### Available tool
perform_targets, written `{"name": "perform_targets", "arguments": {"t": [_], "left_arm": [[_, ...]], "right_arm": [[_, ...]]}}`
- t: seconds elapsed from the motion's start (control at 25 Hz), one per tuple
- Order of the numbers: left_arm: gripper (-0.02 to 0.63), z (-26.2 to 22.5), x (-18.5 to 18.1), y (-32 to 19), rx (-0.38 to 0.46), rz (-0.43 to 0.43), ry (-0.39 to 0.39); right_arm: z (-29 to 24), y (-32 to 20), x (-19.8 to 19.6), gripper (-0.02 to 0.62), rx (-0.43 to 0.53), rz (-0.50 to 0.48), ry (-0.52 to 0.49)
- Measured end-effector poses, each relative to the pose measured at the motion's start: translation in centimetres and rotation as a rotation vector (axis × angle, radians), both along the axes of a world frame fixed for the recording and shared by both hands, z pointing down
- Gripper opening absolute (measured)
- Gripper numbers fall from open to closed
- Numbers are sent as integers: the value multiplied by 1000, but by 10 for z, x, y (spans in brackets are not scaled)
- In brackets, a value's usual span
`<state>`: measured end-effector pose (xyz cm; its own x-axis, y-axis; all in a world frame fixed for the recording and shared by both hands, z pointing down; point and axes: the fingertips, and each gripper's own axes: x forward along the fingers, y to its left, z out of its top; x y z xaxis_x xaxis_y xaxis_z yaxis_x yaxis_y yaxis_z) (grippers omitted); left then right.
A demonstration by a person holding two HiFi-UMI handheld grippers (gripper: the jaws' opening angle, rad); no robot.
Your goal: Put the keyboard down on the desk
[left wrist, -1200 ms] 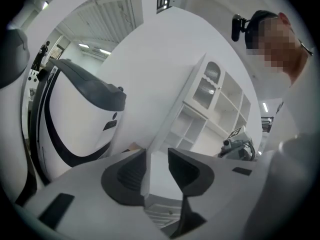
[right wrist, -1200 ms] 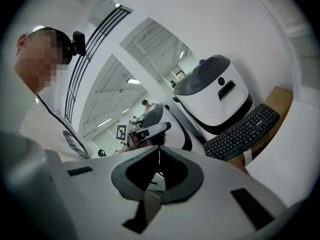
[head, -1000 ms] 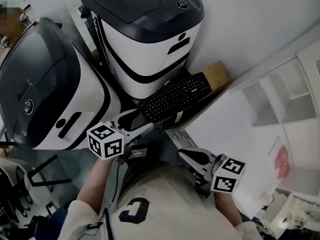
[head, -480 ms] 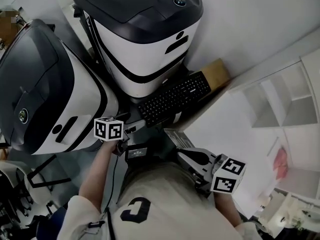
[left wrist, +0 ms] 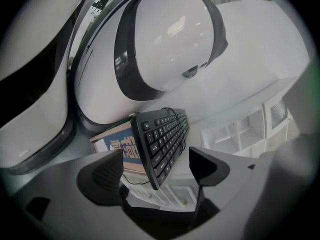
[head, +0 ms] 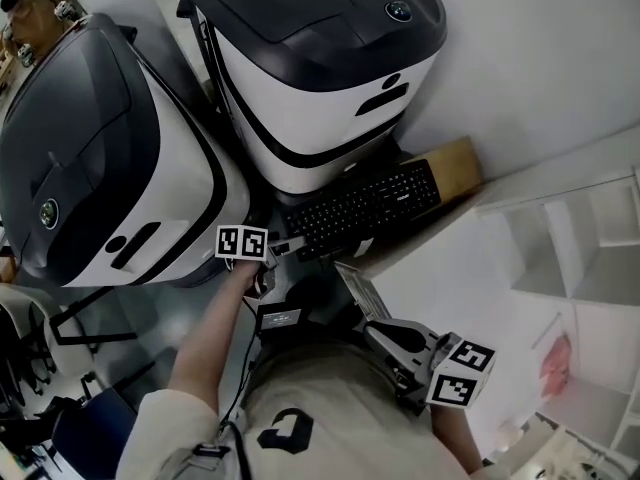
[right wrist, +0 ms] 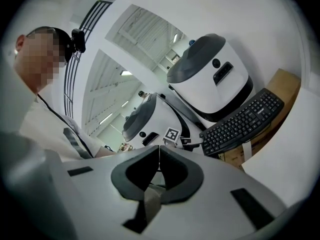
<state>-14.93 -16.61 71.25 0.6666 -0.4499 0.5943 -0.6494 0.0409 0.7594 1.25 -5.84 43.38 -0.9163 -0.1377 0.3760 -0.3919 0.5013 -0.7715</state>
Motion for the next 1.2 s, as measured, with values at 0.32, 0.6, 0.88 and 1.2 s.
{"name": "perform_targets", "arguments": {"t": [0.32, 0.6, 0.88, 1.2], "left_arm": [[403, 21, 11, -22, -38, -121, 129], [402, 39, 21, -29, -55, -188, 202], [400, 48, 29, -36, -72, -209, 285], [271, 46, 30, -35, -61, -197, 360]], "right_arm": [[7, -4, 25, 24, -21, 50, 38], [13, -3, 47, 24, -45, 108, 70], [16, -6, 54, 25, -59, 157, 93], [19, -7, 69, 24, -97, 237, 93]]}}
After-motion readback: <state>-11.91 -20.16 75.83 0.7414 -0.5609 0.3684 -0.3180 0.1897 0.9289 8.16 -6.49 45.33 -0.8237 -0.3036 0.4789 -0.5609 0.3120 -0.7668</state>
